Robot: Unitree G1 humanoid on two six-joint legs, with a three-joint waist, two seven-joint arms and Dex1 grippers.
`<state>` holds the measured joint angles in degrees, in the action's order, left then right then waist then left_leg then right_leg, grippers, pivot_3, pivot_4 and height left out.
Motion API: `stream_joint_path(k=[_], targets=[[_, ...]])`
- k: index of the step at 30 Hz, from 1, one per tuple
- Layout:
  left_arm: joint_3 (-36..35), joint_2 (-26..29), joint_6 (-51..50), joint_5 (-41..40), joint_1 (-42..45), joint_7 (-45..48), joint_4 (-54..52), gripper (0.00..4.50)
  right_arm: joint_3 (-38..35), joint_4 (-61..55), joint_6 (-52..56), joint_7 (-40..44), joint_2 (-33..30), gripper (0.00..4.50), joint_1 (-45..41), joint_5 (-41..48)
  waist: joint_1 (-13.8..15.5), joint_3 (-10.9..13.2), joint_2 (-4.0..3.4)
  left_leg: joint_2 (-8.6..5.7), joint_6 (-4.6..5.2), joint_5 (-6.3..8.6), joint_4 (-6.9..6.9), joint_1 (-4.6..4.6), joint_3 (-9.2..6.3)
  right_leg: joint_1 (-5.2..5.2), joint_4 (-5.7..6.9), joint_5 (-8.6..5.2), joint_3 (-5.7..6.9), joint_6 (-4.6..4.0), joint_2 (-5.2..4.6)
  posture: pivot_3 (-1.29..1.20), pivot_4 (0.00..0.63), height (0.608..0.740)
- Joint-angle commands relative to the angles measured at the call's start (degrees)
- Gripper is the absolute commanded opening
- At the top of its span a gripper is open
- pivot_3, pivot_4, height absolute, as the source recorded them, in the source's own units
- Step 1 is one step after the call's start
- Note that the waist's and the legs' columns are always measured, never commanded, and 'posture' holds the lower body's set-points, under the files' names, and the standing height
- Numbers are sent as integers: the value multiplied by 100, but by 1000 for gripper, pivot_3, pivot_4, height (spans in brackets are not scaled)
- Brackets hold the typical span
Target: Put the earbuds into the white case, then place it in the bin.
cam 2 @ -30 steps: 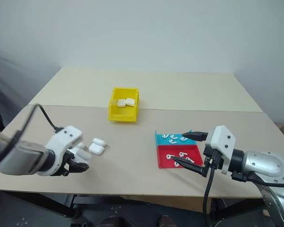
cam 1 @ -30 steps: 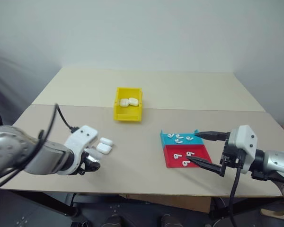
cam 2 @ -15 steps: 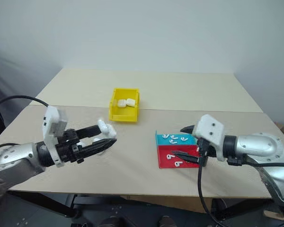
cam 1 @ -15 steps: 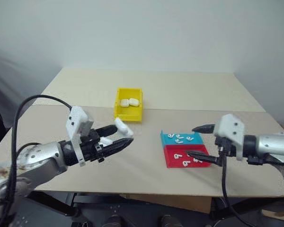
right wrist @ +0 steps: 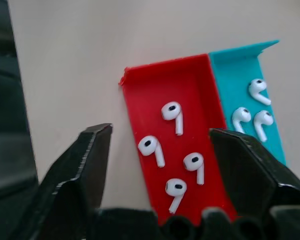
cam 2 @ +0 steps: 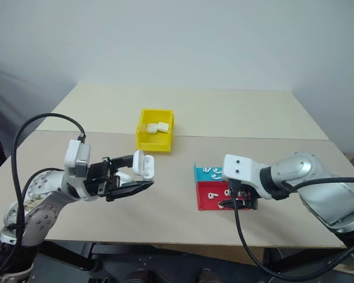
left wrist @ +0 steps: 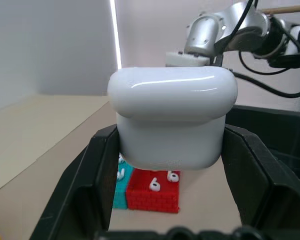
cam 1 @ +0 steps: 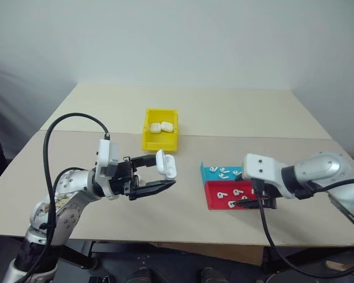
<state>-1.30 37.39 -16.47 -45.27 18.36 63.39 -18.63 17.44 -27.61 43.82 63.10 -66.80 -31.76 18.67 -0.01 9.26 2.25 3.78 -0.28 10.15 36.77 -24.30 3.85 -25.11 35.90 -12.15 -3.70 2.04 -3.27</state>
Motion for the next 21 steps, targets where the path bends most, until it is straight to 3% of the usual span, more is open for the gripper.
stream_joint_path(k=[1,4,7,9,21], targets=[[87,-205,95,-30,243,317,8,2767,174,169,-267,278,-8,3336,-194,-378,-19,0,0,1,0,0,2,0,0,-1,1,1,0,1,0,0,150,740],[294,-487,205,146,297,450,54,2767,423,373,-531,478,57,3336,-240,-716,-46,0,0,0,0,0,8,2,-1,3,6,1,0,3,0,0,150,740],[405,-704,307,317,292,474,69,2767,657,567,-785,605,156,2755,-260,-1095,-73,0,0,0,0,0,10,4,-1,6,6,1,0,4,0,0,150,740],[406,-789,285,330,282,432,1,2767,764,694,-841,644,296,2054,-331,-1281,-96,0,0,0,1,-1,10,3,-1,3,8,1,-1,3,2,0,150,740],[383,-959,393,661,9,10,-343,2767,1083,1507,-1637,1117,933,2054,-696,-2094,-93,0,-1,2,1,-1,12,9,-5,5,18,1,-2,3,7,0,150,740]])
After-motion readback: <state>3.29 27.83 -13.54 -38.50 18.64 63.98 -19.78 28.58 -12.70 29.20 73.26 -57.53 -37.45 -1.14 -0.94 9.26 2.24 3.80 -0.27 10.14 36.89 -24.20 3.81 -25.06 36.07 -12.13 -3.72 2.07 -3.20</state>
